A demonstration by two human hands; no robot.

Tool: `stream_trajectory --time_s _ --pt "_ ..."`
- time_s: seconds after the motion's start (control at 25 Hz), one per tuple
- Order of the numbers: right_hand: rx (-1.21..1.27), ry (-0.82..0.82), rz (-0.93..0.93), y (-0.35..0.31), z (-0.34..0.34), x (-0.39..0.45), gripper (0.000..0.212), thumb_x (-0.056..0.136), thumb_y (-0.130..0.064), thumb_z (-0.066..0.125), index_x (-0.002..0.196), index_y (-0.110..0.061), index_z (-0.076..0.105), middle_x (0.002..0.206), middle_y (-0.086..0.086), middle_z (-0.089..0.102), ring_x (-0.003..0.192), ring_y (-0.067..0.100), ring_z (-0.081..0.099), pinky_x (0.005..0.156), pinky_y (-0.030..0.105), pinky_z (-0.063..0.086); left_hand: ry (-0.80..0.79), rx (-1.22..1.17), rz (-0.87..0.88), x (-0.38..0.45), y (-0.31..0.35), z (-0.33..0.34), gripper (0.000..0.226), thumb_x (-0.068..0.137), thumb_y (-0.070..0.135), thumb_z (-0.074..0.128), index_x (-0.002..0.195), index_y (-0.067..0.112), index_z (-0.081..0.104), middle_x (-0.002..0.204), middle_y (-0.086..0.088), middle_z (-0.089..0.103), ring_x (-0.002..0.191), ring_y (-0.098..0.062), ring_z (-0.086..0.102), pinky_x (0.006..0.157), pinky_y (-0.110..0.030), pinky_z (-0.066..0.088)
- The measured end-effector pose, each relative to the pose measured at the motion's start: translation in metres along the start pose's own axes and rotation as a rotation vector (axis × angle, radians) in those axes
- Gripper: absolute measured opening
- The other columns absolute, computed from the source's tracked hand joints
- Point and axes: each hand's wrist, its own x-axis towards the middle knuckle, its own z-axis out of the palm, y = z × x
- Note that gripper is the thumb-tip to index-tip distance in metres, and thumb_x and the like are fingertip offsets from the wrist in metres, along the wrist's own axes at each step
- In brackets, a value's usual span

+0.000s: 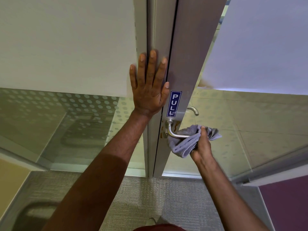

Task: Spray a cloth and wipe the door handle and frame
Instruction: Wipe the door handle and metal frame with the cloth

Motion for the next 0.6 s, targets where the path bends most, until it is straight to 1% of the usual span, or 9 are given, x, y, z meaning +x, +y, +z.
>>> stream_trajectory --time_s 0.12,0.2,0.32,0.36,0.44,0.48,0.52,0.56,0.6 --pt "0.235 -0.013 0.083 0.004 0.002 -0.003 0.038 0.103 -0.045 0.051 0.083 -0.015 0.062 0.068 0.005 0.068 0.056 0.016 0.07 0.052 0.026 0.059 0.007 0.006 -0.003 -0.001 0.0 0.001 0.055 0.105 0.04 0.03 0.155 0.016 0.031 0.161 -0.014 0.024 0.159 -0.016 -0.017 0.129 -0.049 -0.001" --pt "0.284 -0.043 0.076 0.006 0.005 -0.006 0.041 0.102 -0.047 0.051 0.082 -0.015 0.065 0.07 0.005 0.07 0.058 0.019 0.071 0.055 0.029 0.06 0.015 0.013 0.003 -0.001 -0.001 0.001 0.056 0.105 0.04 0.03 0.156 0.016 0.029 0.16 -0.014 0.024 0.159 -0.016 -0.017 0.129 -0.049 -0.001" --pt "0.106 0.038 -0.016 0.009 0.003 -0.012 0.045 0.104 -0.05 0.048 0.115 -0.01 0.065 0.091 0.009 0.071 0.072 0.02 0.074 0.062 0.028 0.059 0.018 0.023 0.011 -0.001 -0.001 0.0 0.056 0.105 0.04 0.03 0.155 0.016 0.03 0.16 -0.014 0.024 0.159 -0.016 -0.017 0.129 -0.049 -0.001" --pt "0.002 0.08 -0.08 0.011 0.001 -0.018 0.045 0.104 -0.048 0.048 0.12 -0.008 0.063 0.096 0.011 0.069 0.079 0.023 0.073 0.067 0.029 0.057 0.019 0.028 0.014 -0.001 -0.001 0.0 0.056 0.105 0.041 0.029 0.156 0.017 0.029 0.161 -0.014 0.022 0.159 -0.017 -0.017 0.129 -0.049 -0.001" --pt "-0.249 0.153 -0.229 0.019 -0.007 -0.033 0.029 0.105 -0.033 0.052 0.113 -0.007 0.062 0.096 0.015 0.064 0.092 0.032 0.071 0.076 0.037 0.053 0.022 0.039 0.022 -0.001 -0.001 0.001 0.058 0.106 0.041 0.028 0.158 0.017 0.023 0.168 -0.01 0.014 0.159 -0.017 -0.017 0.129 -0.049 0.0" --pt "-0.356 0.17 -0.295 0.024 -0.011 -0.042 0.017 0.105 -0.023 0.052 0.112 -0.01 0.061 0.097 0.013 0.063 0.093 0.027 0.071 0.077 0.038 0.053 0.023 0.043 0.023 -0.001 -0.001 0.002 0.059 0.106 0.041 0.028 0.159 0.017 0.022 0.17 -0.009 0.012 0.16 -0.017 -0.016 0.129 -0.049 0.0" --pt "-0.42 0.154 -0.365 0.028 -0.015 -0.052 0.016 0.105 -0.013 0.051 0.119 -0.012 0.059 0.1 0.008 0.063 0.089 0.014 0.071 0.074 0.034 0.055 0.025 0.043 0.02 -0.002 -0.001 0.003 0.058 0.105 0.041 0.028 0.158 0.017 0.024 0.168 -0.01 0.015 0.16 -0.017 -0.016 0.129 -0.05 0.001" --pt "-0.494 0.114 -0.455 0.033 -0.019 -0.059 0.03 0.102 -0.002 0.051 0.129 -0.013 0.054 0.111 0.003 0.061 0.089 0.001 0.068 0.075 0.025 0.059 0.028 0.043 0.015 -0.002 -0.001 0.003 0.058 0.105 0.041 0.029 0.158 0.017 0.026 0.164 -0.012 0.021 0.16 -0.017 -0.015 0.129 -0.05 0.002" --pt "-0.602 0.065 -0.565 0.04 -0.024 -0.061 0.049 0.097 0.009 0.052 0.14 -0.013 0.047 0.127 0.003 0.056 0.1 -0.006 0.063 0.082 0.019 0.058 0.032 0.045 0.01 -0.002 0.0 0.003 0.058 0.104 0.041 0.029 0.157 0.017 0.027 0.161 -0.013 0.024 0.16 -0.017 -0.015 0.129 -0.05 0.002"
